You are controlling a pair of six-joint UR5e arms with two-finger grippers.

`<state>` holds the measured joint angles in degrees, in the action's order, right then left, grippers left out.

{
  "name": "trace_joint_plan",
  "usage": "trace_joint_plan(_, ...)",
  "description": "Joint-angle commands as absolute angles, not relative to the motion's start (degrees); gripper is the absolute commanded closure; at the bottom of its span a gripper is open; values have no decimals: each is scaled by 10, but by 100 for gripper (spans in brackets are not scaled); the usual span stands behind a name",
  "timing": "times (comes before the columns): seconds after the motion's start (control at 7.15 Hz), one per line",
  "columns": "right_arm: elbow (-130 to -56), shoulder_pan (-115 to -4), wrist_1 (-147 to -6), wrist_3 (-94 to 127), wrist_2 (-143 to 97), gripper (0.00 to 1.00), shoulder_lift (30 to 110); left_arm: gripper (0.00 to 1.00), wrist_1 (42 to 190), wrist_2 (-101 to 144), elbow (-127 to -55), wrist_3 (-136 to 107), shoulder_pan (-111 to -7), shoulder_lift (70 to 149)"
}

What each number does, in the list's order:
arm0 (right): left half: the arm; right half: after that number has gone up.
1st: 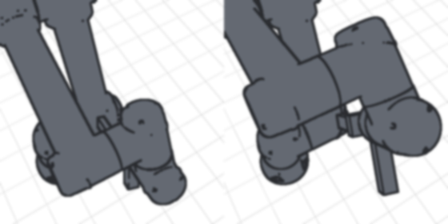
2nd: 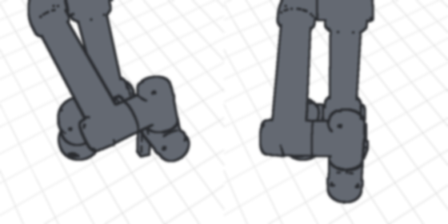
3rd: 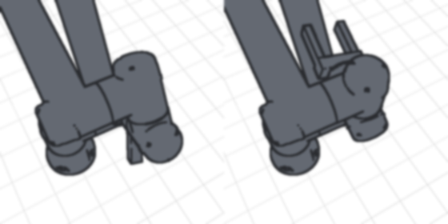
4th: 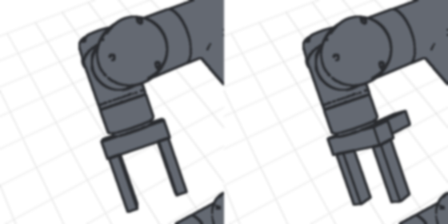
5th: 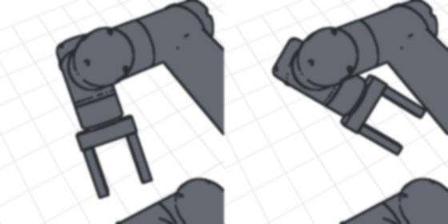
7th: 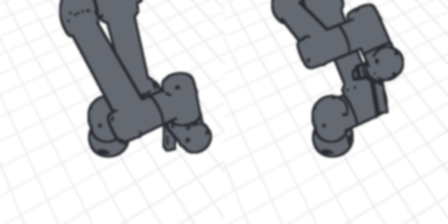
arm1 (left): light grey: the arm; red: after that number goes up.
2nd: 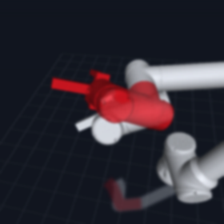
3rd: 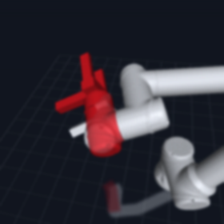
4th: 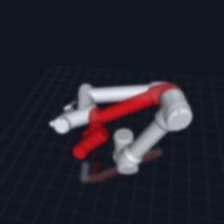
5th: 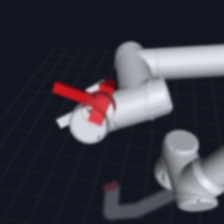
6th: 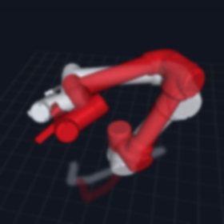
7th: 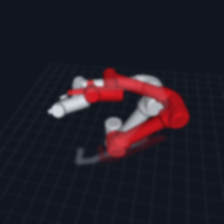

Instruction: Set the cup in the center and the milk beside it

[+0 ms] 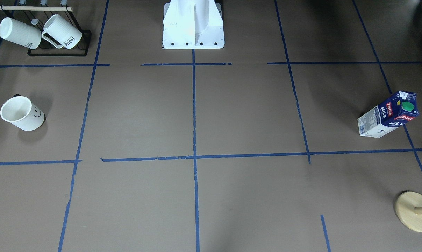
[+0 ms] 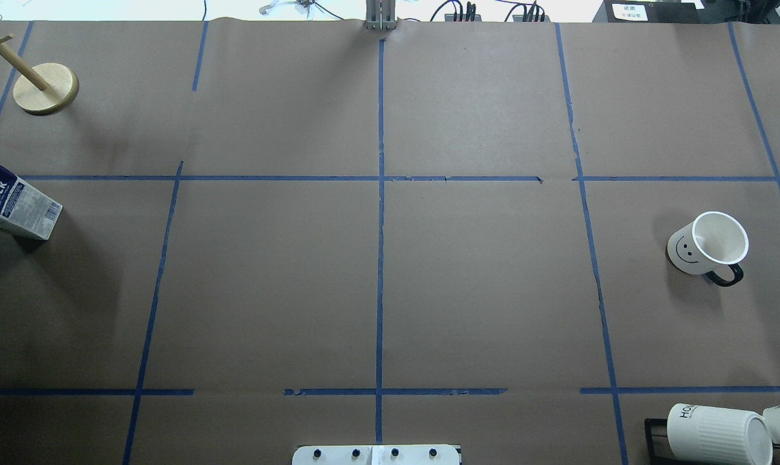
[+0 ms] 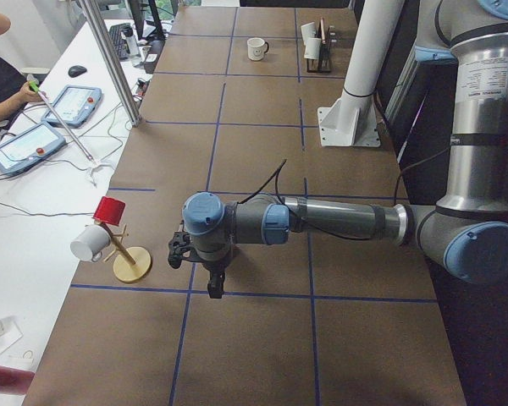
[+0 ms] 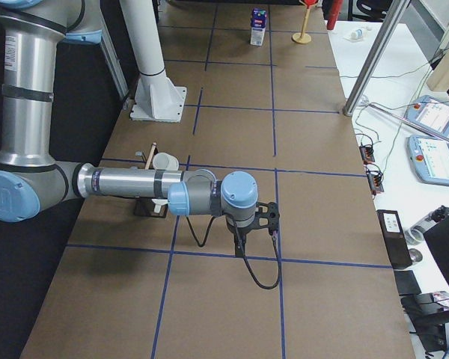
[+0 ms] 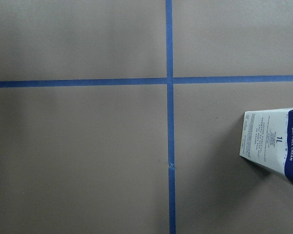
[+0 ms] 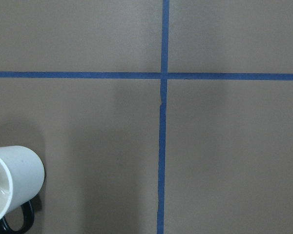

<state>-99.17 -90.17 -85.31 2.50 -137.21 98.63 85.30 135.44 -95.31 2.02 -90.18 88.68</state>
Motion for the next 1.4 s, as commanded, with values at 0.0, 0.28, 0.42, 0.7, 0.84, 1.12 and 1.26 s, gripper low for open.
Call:
trace_joint_plan(0.0, -992, -902, -853, 25, -1371, 0, 985, 0, 853, 1354, -954, 20, -902, 887)
trace_joint_plan(0.28, -992, -902, -852, 25, -1371, 0, 987, 0, 853, 1354, -954, 20, -902, 887)
trace_joint_plan(0.42, -992, -902, -852, 25, -1371, 0, 986, 0, 853, 1354, -954, 20, -902, 887)
trace_joint_plan(0.7, -992, -902, -850, 25, -1371, 0, 985, 0, 853, 1354, -954, 20, -902, 888)
trace_joint_plan(0.84, -992, -902, -850, 25, -1371, 0, 986, 0, 853, 1354, -954, 20, -902, 888)
trace_joint_plan(1.12, -1007, -901, -847, 27, -1375, 0, 983, 0, 855, 1354, -954, 20, -902, 888)
trace_joint_plan(1.26, -1012, -901, -847, 26, -1375, 0, 977, 0, 857, 1354, -956, 20, -902, 888)
